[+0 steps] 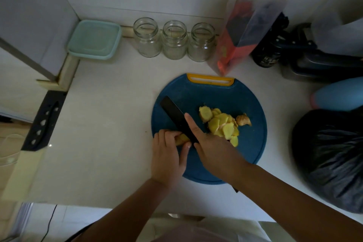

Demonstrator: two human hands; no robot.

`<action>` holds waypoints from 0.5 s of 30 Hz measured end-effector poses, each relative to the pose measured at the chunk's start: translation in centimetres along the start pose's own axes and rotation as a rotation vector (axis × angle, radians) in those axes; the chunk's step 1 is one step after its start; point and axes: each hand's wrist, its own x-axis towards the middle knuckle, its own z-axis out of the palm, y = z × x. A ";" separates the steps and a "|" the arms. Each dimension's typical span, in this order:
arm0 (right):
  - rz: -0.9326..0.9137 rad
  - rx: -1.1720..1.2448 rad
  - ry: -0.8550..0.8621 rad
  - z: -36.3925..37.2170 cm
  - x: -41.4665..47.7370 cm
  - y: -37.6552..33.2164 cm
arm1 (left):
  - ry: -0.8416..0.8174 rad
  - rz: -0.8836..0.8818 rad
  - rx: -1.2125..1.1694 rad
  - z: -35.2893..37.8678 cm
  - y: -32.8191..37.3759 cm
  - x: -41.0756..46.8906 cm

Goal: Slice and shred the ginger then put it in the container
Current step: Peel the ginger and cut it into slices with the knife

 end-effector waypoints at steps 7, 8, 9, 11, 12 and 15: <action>0.071 0.083 -0.068 0.5 0.1 0.5 | -0.015 0.005 -0.002 -0.2 0.1 -0.1; 0.080 0.111 -0.087 0.3 0.4 1.1 | -0.013 0.001 -0.008 -0.2 0.2 -0.1; 0.075 0.123 -0.100 -0.1 0.5 1.5 | -0.016 -0.006 -0.018 -0.2 0.3 -0.1; 0.025 0.094 -0.107 -0.8 0.4 1.3 | -0.019 -0.021 -0.036 -0.2 0.5 0.0; -0.010 0.065 -0.105 -1.0 0.4 0.8 | -0.021 -0.019 -0.039 -0.2 0.4 0.2; -0.056 0.027 -0.109 -0.9 0.0 -0.5 | -0.031 -0.011 -0.032 -0.2 0.1 0.0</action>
